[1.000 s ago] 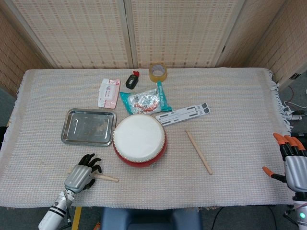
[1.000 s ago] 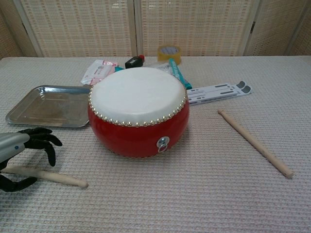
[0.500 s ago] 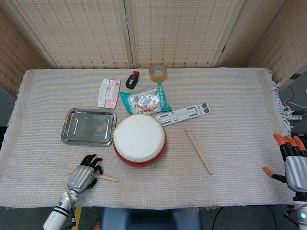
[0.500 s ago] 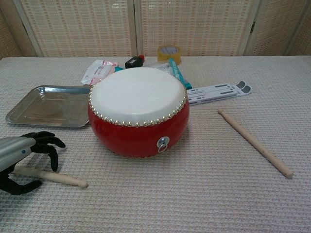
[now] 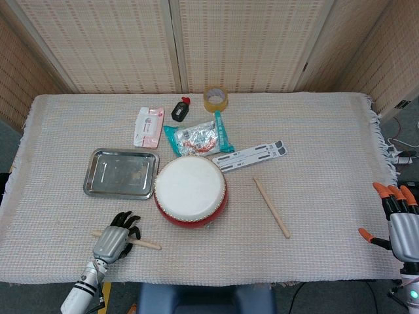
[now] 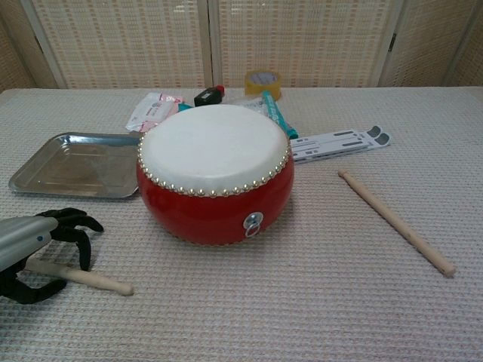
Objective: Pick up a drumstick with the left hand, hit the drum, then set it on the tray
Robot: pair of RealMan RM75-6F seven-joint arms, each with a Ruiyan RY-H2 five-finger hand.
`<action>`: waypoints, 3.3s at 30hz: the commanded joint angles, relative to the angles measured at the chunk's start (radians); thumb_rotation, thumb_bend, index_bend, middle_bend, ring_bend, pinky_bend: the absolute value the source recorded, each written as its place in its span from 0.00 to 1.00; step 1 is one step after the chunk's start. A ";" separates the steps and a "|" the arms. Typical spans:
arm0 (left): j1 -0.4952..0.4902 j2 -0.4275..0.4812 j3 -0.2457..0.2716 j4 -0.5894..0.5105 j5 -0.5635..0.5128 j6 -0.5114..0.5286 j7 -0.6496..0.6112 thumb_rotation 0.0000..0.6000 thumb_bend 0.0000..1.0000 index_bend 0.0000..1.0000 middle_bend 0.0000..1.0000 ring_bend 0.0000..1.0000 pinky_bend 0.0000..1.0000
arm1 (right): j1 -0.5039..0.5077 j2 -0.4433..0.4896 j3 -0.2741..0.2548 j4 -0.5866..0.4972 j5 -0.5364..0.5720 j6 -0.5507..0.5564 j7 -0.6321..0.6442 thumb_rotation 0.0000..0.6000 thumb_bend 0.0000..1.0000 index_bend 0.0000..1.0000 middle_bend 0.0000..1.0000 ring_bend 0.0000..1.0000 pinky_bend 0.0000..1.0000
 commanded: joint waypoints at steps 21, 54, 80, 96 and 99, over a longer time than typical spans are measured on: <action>0.057 0.085 -0.079 -0.120 0.007 0.093 -0.653 1.00 0.40 0.55 0.17 0.00 0.00 | 0.015 0.014 0.003 -0.015 -0.002 -0.019 -0.010 1.00 0.06 0.09 0.12 0.00 0.03; -0.102 0.356 0.027 0.059 0.267 -0.119 -2.303 1.00 0.41 0.56 0.23 0.07 0.02 | 0.009 0.043 0.016 -0.083 0.009 0.012 -0.089 1.00 0.06 0.09 0.12 0.00 0.03; -0.126 0.239 -0.083 0.033 -0.003 -0.212 -2.016 1.00 0.41 0.56 0.39 0.28 0.22 | 0.004 0.038 0.016 -0.077 0.016 0.014 -0.085 1.00 0.06 0.09 0.12 0.00 0.03; -0.106 0.154 -0.066 0.191 0.123 -0.145 -2.298 1.00 0.42 0.52 0.45 0.36 0.31 | 0.005 0.041 0.017 -0.080 0.015 0.012 -0.085 1.00 0.06 0.09 0.12 0.00 0.03; -0.109 0.138 -0.053 0.223 0.149 -0.121 -2.325 1.00 0.42 0.50 0.45 0.37 0.32 | 0.004 0.041 0.017 -0.080 0.015 0.013 -0.087 1.00 0.06 0.09 0.12 0.00 0.03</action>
